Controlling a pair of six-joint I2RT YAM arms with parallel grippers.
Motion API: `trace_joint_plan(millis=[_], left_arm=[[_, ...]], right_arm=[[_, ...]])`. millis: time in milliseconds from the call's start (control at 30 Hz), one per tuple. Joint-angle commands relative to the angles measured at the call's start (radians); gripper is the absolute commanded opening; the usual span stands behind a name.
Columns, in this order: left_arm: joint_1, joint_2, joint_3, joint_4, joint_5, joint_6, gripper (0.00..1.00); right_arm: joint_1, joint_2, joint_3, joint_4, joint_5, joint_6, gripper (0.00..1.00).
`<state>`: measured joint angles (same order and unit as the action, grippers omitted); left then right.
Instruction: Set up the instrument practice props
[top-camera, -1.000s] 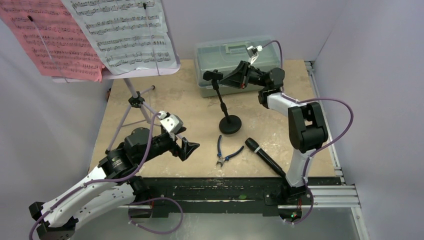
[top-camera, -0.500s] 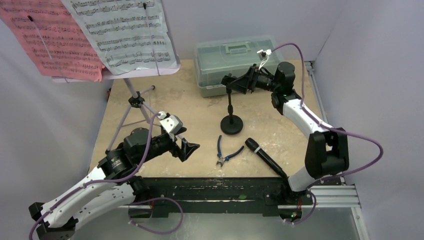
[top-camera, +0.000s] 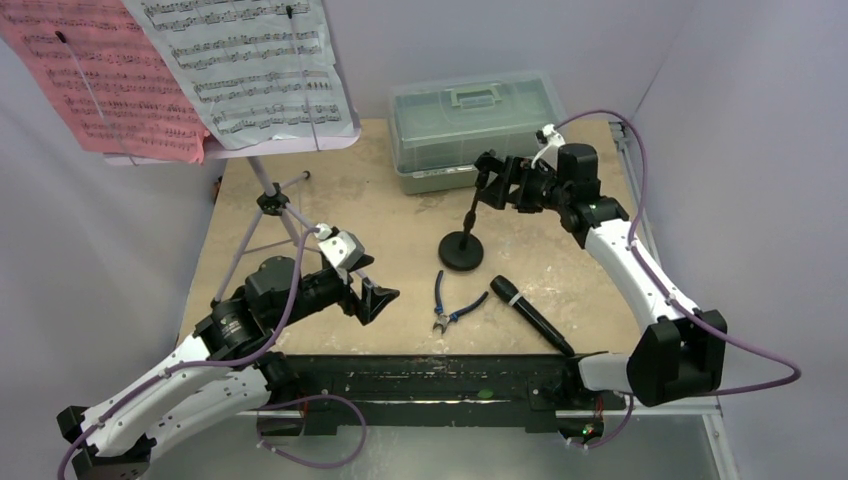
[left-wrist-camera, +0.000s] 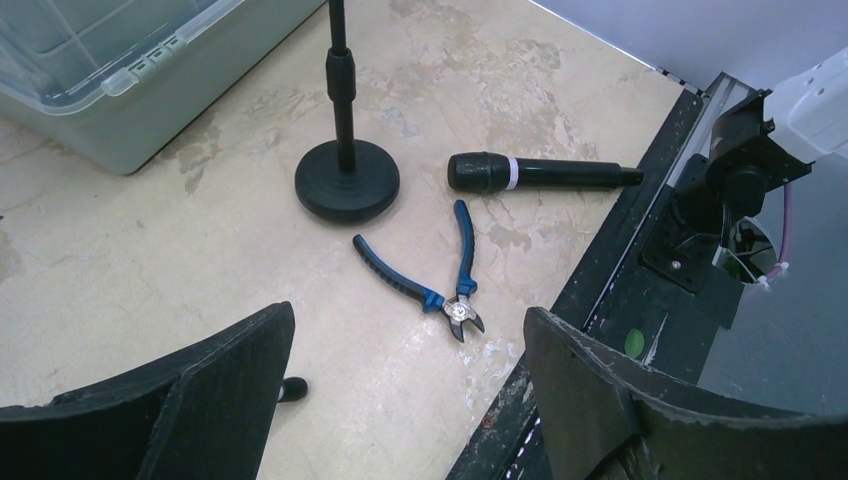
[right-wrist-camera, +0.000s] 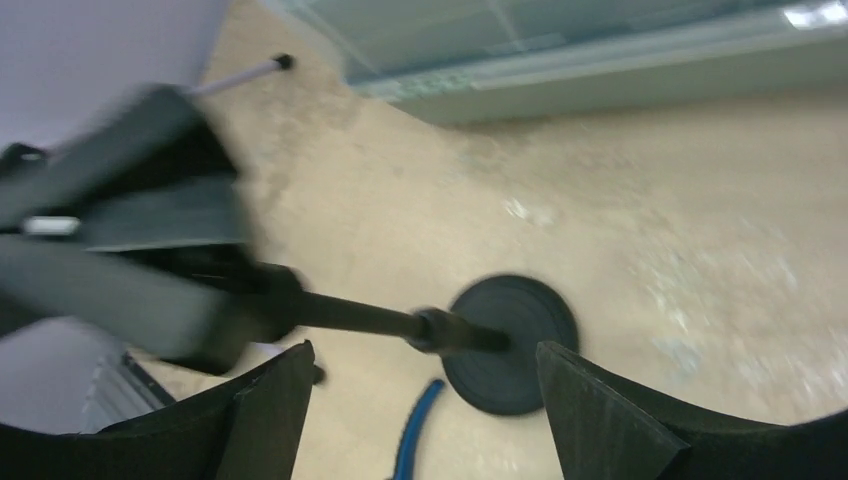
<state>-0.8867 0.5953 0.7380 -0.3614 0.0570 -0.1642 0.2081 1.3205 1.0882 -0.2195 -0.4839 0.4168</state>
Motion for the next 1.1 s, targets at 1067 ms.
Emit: trace_joint_plan(millis=[1067], left_arm=[[-0.004, 0.011, 0.003, 0.019, 0.024, 0.014, 0.85]], right_arm=[[0.28, 0.248, -0.239, -0.396, 0.696, 0.155, 0.78]])
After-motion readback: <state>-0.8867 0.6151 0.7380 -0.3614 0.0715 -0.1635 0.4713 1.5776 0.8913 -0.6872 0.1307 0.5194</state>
